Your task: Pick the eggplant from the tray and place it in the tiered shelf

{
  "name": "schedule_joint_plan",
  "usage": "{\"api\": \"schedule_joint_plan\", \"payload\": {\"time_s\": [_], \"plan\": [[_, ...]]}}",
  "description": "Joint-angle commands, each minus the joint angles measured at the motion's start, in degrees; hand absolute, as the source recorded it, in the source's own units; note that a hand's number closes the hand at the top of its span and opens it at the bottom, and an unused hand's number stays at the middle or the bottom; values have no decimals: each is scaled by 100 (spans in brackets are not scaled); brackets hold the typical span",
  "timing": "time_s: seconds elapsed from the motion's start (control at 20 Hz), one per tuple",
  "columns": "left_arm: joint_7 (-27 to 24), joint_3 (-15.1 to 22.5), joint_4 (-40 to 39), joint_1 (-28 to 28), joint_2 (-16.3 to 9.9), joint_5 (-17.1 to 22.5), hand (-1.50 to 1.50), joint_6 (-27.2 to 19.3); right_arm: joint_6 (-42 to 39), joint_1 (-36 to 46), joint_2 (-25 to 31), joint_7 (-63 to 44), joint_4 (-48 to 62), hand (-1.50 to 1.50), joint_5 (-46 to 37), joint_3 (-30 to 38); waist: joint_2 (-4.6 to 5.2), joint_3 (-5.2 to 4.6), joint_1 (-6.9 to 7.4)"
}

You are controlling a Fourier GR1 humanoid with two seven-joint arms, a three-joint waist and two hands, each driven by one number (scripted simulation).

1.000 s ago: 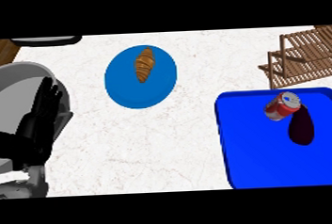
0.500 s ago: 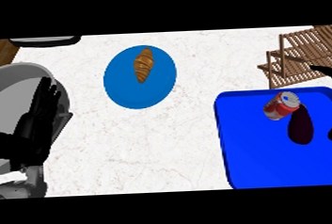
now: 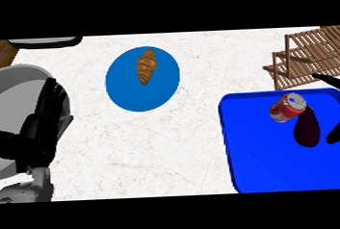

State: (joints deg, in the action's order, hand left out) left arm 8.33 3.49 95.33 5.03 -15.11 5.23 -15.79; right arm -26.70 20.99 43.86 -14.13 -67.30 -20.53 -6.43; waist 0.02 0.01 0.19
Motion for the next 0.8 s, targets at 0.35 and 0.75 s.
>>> {"api": "schedule_joint_plan", "payload": {"time_s": [0.35, 0.75], "plan": [[16, -492, 51, 23, -1, 37, 0, 557, -64, -209, -354, 740, 534, -150, -804, 426, -3, -1, -4], [-51, -168, 78, -156, 586, -528, 0, 196, 409, -185, -799, 1328, 974, -150, -1296, 572, -4, 0, -7]]}}
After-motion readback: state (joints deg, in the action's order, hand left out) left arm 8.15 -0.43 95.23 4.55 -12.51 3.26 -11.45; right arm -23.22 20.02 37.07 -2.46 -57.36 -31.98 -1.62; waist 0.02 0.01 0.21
